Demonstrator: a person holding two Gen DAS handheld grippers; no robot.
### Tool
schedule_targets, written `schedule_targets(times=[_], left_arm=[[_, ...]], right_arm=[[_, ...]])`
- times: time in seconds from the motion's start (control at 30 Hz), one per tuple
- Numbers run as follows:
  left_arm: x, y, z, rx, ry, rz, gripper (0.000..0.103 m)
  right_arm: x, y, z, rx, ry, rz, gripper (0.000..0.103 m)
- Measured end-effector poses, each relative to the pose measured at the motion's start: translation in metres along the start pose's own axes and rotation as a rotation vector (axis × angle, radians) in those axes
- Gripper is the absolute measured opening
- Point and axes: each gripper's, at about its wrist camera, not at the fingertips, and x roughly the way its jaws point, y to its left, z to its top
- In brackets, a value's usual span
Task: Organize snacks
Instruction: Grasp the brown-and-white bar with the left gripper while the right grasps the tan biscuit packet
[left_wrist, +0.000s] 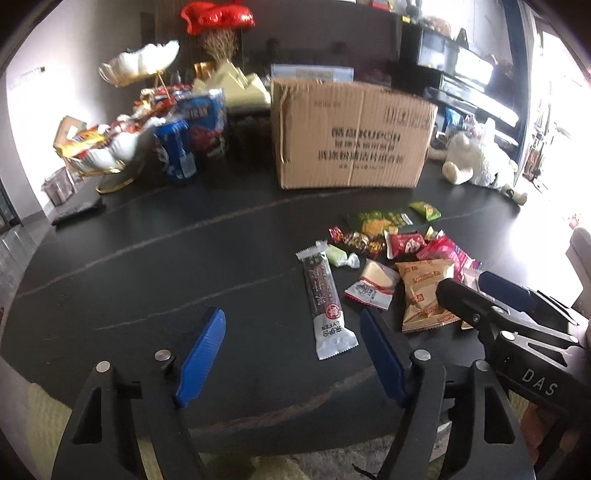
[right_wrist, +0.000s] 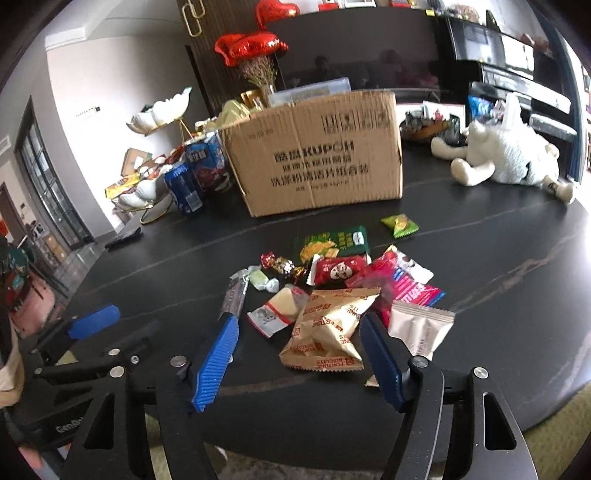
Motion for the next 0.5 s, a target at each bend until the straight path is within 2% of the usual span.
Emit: schedule_targets(times=[0.27,0.5], left_arm=[[0.033,-0.002,0.007,-0.023,0.054,-0.032,0.065],[0.052,-0.002,0.01,-0.039,0.089,-0.071,0.054]], right_arm=[[0.029,-0.009,0.0,0.038,0.061,0.017,0.063],[0.04,-0.01,-0.001,0.037,0.083,0.019,0.06]])
